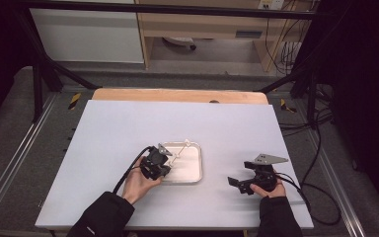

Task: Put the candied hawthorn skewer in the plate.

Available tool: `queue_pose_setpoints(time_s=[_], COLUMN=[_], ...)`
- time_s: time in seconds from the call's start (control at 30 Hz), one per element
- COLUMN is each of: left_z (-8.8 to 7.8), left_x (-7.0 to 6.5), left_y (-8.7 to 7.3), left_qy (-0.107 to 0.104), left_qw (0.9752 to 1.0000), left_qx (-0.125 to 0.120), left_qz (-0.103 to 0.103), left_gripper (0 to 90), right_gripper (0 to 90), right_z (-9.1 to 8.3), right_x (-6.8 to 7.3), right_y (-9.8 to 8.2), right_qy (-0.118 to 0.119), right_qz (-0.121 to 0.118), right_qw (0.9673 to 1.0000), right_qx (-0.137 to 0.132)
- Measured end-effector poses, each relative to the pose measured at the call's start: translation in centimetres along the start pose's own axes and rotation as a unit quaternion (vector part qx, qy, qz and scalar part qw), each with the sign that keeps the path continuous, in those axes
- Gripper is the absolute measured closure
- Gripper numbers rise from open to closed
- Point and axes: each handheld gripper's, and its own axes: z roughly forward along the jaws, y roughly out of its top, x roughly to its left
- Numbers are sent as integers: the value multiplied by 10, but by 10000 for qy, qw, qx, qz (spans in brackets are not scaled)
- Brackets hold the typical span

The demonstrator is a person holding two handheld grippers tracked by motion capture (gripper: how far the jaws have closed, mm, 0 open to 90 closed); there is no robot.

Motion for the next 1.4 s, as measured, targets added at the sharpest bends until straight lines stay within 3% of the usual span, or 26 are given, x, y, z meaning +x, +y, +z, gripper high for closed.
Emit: queue_pose_setpoints(time_s=[0.47, 0.63, 0.77, 0.9, 1.07, 1.17, 1.4], left_z=[3, -2, -10, -21, -33, -38, -46], left_x=[0, 3, 6, 10, 16, 21, 41], left_y=[1, 1, -1, -3, -12, -21, -55], left_qy=[10, -53, -93, -157, -73, -49, -135], left_qw=[10000, 10000, 9997, 9983, 9964, 9958, 9935], left_qx=[62, -34, -225, -563, -842, -911, -1128], left_qz=[-37, -44, -12, -23, 67, 95, -88], left_gripper=[876, 826, 742, 601, 392, 269, 157], right_gripper=[8, 8, 8, 8, 7, 7, 6], right_z=[2, 2, 2, 1, 1, 1, 1], right_x=[0, 0, 0, 0, 0, 0, 0], right_y=[-1, 0, -1, 0, 0, 0, 0], right_qy=[7, 11, 12, 13, 1, -3, -23], right_qz=[0, 2, 7, 1, 2, 7, -7], right_qw=[10000, 10000, 10000, 10000, 10000, 10000, 10000], right_qx=[25, 21, 31, 13, 17, 6, 21])
